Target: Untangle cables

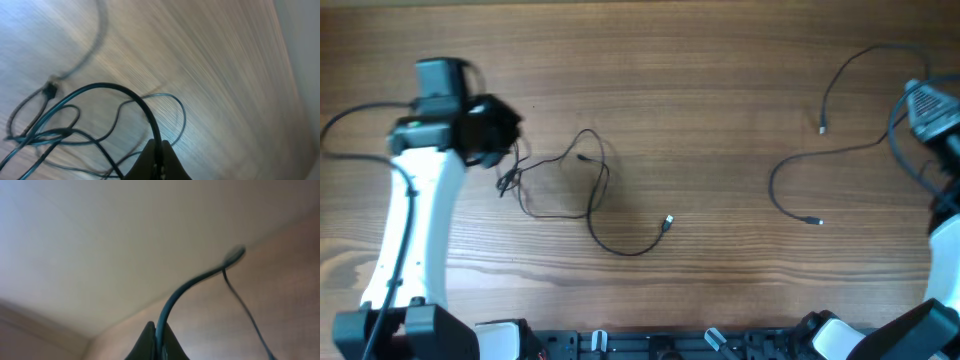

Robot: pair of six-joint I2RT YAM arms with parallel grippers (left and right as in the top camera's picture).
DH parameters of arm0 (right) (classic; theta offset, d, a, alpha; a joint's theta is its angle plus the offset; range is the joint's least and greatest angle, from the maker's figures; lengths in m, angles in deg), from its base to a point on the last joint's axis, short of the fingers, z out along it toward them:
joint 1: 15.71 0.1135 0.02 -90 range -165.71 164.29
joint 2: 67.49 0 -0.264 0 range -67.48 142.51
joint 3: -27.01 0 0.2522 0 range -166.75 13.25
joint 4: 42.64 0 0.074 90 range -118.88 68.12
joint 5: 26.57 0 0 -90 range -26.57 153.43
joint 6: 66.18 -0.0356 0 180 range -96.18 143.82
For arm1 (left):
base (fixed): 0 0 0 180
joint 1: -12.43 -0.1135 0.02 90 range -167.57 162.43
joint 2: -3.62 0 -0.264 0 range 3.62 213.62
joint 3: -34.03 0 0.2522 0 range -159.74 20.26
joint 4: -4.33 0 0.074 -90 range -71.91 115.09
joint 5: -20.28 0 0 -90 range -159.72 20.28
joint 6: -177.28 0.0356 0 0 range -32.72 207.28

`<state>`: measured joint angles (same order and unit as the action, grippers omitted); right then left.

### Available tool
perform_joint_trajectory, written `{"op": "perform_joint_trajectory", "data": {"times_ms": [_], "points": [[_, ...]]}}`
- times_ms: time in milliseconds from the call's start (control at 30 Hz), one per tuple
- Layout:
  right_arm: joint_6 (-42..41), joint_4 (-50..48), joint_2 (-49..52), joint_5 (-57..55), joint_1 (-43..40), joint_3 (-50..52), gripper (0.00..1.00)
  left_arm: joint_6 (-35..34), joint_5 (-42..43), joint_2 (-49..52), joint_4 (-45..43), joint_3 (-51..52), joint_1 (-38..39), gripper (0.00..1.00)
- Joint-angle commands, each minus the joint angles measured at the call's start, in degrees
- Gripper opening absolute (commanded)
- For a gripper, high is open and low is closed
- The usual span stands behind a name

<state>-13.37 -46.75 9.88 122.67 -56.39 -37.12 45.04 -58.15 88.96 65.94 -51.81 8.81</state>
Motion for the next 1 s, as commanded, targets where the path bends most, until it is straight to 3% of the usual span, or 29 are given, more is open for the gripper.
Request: {"op": "perform_joint_trajectory", "data": {"times_ms": [0, 67, 133, 233, 333, 400, 467, 633, 700, 733, 833, 967], "points": [[13.2, 12.81, -0.55, -7.76, 0.02, -12.72, 0.05, 1.92, -3.58, 3.13, -4.31, -0.24, 10.43, 0.04], [24.79, 24.39, -0.17, -27.21, 0.13, -19.71, 0.05, 1.95, -3.61, 5.42, -7.87, -0.24, 15.63, 0.04], [27.36, 24.24, 0.48, -42.36, 0.11, -21.81, 0.05, 1.92, -3.58, 8.09, -10.75, -0.24, 19.34, 0.04], [36.15, 20.15, 4.46, -60.61, -0.42, -25.97, 0.05, 1.29, -3.56, 13.0, -12.81, -0.24, 23.93, 0.04], [53.35, 7.28, 8.17, -72.11, -0.42, -27.69, 0.05, 1.25, -3.56, 17.81, -14.05, -0.24, 27.23, 0.04], [57.77, 5.33, 8.7, -73.02, -0.5, -27.67, 0.04, -2.34, -3.56, 20.55, -14.6, -0.24, 29.09, 0.04], [55.87, 10.73, 10.4, -78.07, -1.7, -27.61, 0.05, -5.92, -3.56, 21.94, -16.5, -0.24, 30.05, 0.04], [54.97, 18.91, 20.44, -79.82, -8.02, -26.21, 0.05, -6.45, -3.58, 22.69, -21.64, -0.24, 31.17, 0.08], [51.04, 24.26, 26.64, -79.19, -9.94, -26.18, 0.05, -6.47, -4.0, 22.69, -23.04, -0.24, 31.15, 0.07], [49.2, 26.64, 28.87, -76.26, -10.19, -26.18, 0.04, -6.47, -3.98, 22.69, -23.65, -0.24, 31.15, 0.06], [48.96, 32.65, 34.84, -52.7, -8.94, -26.16, 0.05, -6.47, -3.98, 22.69, -24.13, -0.24, 31.15, 0.04], [40.22, 33.07, 37.53, -58.95, -5.11, -26.16, 0.04, -6.45, -3.98, 22.69, -24.09, -0.24, 31.15, 0.04]]}}
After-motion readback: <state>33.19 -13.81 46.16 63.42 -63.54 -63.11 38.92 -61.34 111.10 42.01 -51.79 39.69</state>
